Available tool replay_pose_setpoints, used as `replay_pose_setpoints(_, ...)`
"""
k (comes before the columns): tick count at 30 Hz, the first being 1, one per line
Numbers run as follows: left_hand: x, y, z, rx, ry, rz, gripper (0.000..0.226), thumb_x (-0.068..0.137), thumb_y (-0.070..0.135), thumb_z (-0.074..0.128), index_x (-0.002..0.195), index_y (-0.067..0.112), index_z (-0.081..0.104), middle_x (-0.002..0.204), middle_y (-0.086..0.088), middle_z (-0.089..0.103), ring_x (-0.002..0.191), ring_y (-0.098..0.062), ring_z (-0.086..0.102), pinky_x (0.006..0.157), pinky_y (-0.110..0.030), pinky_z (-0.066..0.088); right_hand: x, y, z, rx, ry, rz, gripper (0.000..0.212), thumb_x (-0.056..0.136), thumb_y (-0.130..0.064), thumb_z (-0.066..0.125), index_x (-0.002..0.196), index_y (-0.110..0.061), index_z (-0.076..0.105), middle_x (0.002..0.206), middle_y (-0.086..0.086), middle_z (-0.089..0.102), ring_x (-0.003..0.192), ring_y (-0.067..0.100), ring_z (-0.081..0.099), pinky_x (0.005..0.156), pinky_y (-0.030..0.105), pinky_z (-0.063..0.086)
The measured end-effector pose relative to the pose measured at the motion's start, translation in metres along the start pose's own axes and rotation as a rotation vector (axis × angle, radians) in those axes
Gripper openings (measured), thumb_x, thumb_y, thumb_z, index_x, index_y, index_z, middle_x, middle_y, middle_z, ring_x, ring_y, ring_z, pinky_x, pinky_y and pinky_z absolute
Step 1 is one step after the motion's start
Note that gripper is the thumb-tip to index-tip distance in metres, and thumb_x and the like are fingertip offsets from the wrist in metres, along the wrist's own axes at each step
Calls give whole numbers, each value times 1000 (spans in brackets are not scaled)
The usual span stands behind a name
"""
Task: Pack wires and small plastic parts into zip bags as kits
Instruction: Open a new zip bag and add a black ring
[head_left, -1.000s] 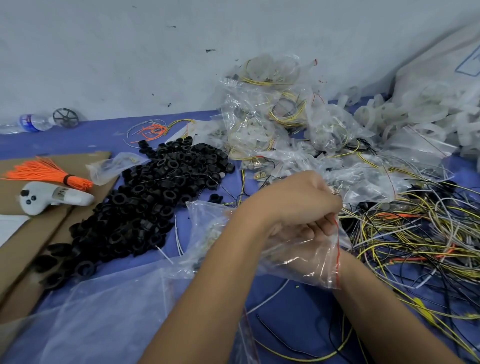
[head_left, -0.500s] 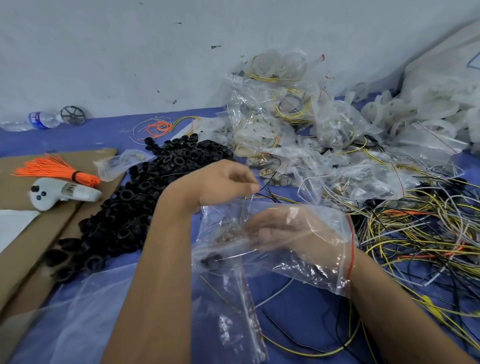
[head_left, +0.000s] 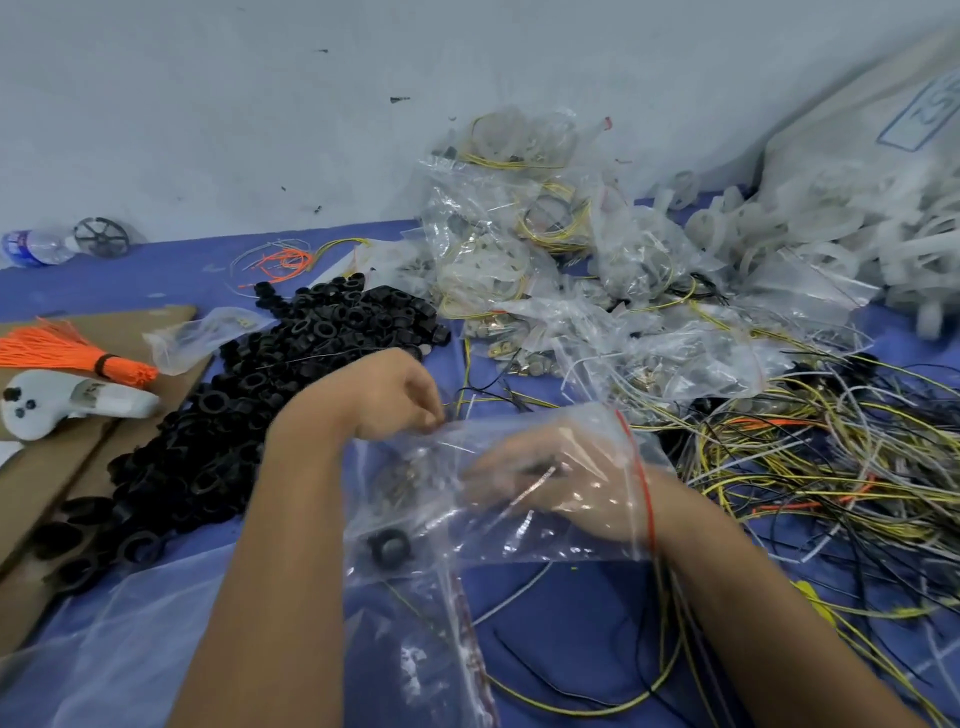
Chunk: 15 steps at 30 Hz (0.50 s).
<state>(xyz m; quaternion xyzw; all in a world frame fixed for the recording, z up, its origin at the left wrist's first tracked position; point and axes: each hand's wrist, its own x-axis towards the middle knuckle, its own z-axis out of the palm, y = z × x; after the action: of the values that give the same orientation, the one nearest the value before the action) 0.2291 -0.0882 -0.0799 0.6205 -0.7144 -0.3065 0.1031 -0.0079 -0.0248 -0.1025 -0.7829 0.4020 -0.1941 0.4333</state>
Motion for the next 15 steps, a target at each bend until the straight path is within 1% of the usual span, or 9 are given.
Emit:
replay_pose_setpoints(1, 1, 0, -3, 37, 18, -11, 14, 88, -5, 73, 83, 7, 78, 74, -5, 74, 68, -14, 64, 73, -25, 51, -1, 1, -7, 16, 57, -43, 17, 94, 0, 66, 87, -12, 77, 78, -14, 75, 83, 20, 69, 71, 12, 54)
replay_pose_setpoints(2, 1, -1, -7, 94, 30, -31, 18, 87, -3, 73, 79, 11, 77, 72, -1, 74, 68, -13, 64, 71, -24, 51, 0, 5, -9, 54, 145, -66, 13, 95, 0, 65, 96, -7, 77, 87, -1, 77, 86, 22, 72, 74, 21, 58)
replay_pose_setpoints(3, 2, 2, -8, 157, 34, -52, 22, 87, -1, 72, 75, 16, 76, 72, 2, 73, 70, -13, 65, 70, -24, 51, -1, 9, -17, 100, 248, -70, 14, 95, -2, 67, 101, -9, 78, 90, 2, 78, 85, 16, 74, 71, 21, 58)
replay_pose_setpoints(4, 3, 5, -9, 201, 50, -81, 23, 88, 1, 71, 74, 19, 75, 74, 3, 72, 73, -15, 65, 70, -24, 51, -2, 8, -23, 124, 343, -85, 16, 94, -6, 69, 99, -18, 80, 87, -2, 78, 79, 9, 74, 65, 19, 57)
replay_pose_setpoints(6, 6, 16, -7, 207, 151, -96, 17, 91, 8, 71, 77, 18, 73, 79, 4, 68, 82, -19, 64, 67, -26, 47, -4, 16, -34, 96, 510, -48, 26, 94, -11, 68, 83, -32, 79, 72, -7, 76, 66, 9, 73, 60, 28, 60)
replay_pose_setpoints(7, 7, 23, -5, 185, 227, -70, 14, 93, 13, 71, 79, 17, 72, 80, 2, 67, 83, -21, 63, 67, -27, 44, -5, 17, -38, 64, 580, -7, 30, 96, -11, 64, 78, -31, 76, 67, -5, 73, 61, 13, 72, 58, 32, 60)
replay_pose_setpoints(10, 10, 58, 13, 23, 385, 120, 25, 98, 25, 66, 74, 16, 65, 76, -5, 68, 72, -23, 61, 65, -32, 43, -12, 30, -53, -19, 705, 127, 20, 98, -11, 59, 85, -20, 72, 63, 1, 71, 51, 16, 67, 49, 31, 53)
replay_pose_setpoints(13, 13, 100, 50, -179, 318, 304, 31, 100, 25, 62, 74, 9, 68, 68, -7, 68, 64, -25, 64, 68, -41, 54, -24, 42, -69, -232, 789, 183, 11, 96, -19, 64, 90, -17, 73, 66, -1, 72, 57, 17, 68, 62, 38, 58)
replay_pose_setpoints(15, 14, 120, 83, -158, 222, 399, 32, 101, 26, 61, 75, 6, 66, 68, -11, 67, 64, -27, 63, 68, -46, 54, -35, 50, -80, -321, 826, 236, 12, 95, -23, 65, 89, -17, 74, 68, -2, 71, 60, 16, 67, 66, 39, 58)
